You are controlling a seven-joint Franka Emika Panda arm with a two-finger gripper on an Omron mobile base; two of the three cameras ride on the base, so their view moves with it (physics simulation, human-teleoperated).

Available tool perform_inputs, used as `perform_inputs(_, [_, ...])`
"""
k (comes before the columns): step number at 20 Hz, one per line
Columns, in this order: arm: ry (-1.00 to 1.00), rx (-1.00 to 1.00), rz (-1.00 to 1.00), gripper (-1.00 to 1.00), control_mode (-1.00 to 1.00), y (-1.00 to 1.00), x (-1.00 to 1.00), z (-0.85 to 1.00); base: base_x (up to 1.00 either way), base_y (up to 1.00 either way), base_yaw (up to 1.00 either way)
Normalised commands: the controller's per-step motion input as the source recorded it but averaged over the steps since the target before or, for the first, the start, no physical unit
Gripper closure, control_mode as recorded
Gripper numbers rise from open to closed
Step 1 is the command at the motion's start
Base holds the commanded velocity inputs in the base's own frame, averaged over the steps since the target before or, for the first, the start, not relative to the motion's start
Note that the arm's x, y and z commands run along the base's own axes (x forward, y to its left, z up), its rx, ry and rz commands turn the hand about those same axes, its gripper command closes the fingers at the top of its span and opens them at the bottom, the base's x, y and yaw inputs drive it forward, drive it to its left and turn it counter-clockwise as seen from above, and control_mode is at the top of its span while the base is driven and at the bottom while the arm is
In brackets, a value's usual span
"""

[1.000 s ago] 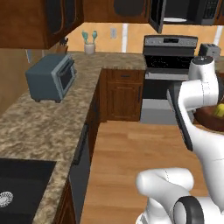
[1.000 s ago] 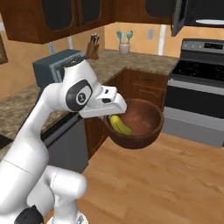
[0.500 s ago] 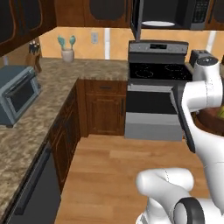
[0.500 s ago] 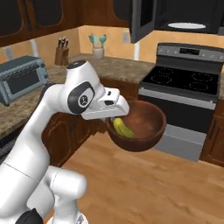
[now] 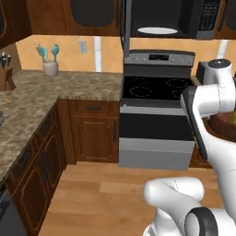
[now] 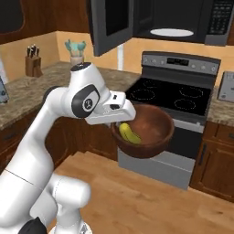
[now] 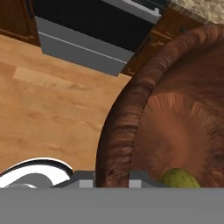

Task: Pick the cucumber from the sink and place it in the bowl. Then pick the bowl and place it in the microwave. Then close the microwave door and press the start button.

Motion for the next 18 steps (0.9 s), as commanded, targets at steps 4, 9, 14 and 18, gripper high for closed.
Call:
perform_inputs(4, [0.00, 0.00, 0.00, 1.00, 1.00, 0.00, 0.00, 0.00, 1.00, -0.53, 0.00])
perform_inputs(9, [0.00, 0.00, 0.00, 1.00, 1.00, 0.00, 0.00, 0.00, 1.00, -0.23, -0.01])
perform_inputs(14, [0.00, 0.00, 0.00, 1.00, 1.00, 0.00, 0.00, 0.00, 0.83, -0.02, -0.12])
perform_inputs(18, [0.00, 0.00, 0.00, 1.00, 1.00, 0.00, 0.00, 0.00, 0.76, 0.11, -0.25])
